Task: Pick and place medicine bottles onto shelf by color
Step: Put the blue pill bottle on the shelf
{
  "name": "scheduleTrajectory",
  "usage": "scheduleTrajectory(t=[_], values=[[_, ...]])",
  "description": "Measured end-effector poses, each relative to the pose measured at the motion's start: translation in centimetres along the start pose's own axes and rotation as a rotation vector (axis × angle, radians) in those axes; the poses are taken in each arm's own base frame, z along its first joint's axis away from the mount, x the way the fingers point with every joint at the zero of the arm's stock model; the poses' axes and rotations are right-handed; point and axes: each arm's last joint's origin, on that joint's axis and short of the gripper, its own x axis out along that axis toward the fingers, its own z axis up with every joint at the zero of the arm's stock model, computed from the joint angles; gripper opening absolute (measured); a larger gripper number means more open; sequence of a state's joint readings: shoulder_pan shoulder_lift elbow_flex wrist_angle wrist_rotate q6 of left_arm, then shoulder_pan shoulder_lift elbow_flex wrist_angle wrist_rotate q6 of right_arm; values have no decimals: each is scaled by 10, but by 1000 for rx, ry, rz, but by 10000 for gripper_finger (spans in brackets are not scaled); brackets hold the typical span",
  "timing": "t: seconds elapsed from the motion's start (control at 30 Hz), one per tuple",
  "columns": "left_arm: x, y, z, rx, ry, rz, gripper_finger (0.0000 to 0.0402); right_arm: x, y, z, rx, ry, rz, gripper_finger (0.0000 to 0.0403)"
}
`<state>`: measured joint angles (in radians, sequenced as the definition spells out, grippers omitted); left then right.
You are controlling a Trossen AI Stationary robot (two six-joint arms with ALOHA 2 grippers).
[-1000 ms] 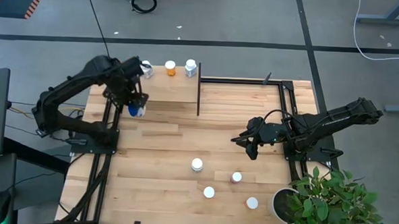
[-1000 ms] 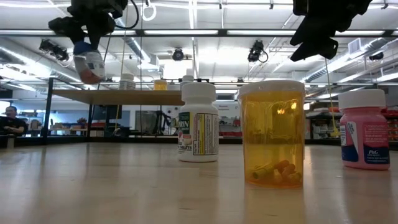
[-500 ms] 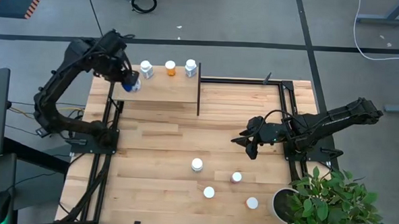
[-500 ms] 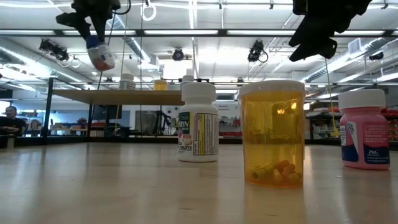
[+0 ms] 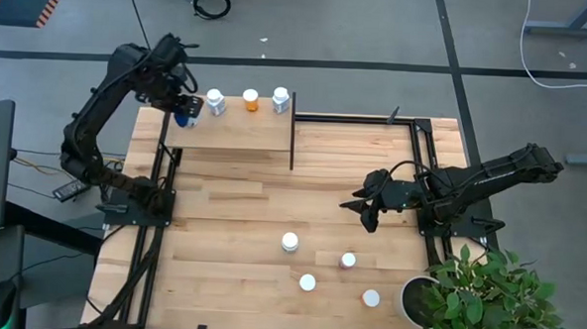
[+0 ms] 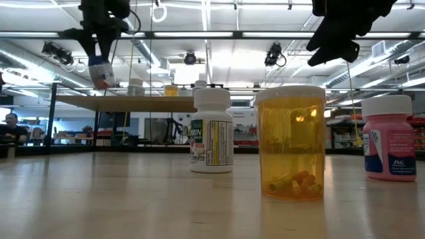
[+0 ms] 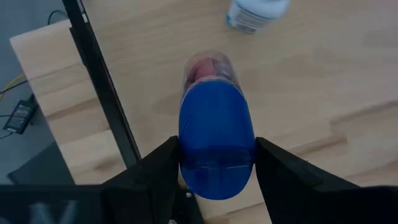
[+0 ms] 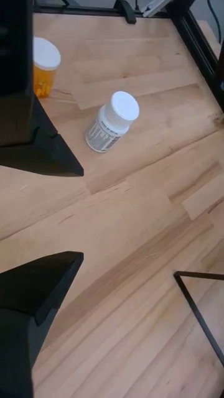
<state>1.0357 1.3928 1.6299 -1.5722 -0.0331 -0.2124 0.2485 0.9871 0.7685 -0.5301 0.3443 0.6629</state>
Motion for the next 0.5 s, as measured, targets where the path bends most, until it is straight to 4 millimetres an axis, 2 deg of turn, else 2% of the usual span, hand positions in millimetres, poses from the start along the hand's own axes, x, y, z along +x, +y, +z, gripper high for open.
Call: scheduleTrajectory(t=[0.2,0.5], values=[[4,-1,12,-6,7,13,190,0,0,0,20,-2,-2,216],[13,2,39,-126,9,96,187,0,0,0,-11,-3,-2,216]])
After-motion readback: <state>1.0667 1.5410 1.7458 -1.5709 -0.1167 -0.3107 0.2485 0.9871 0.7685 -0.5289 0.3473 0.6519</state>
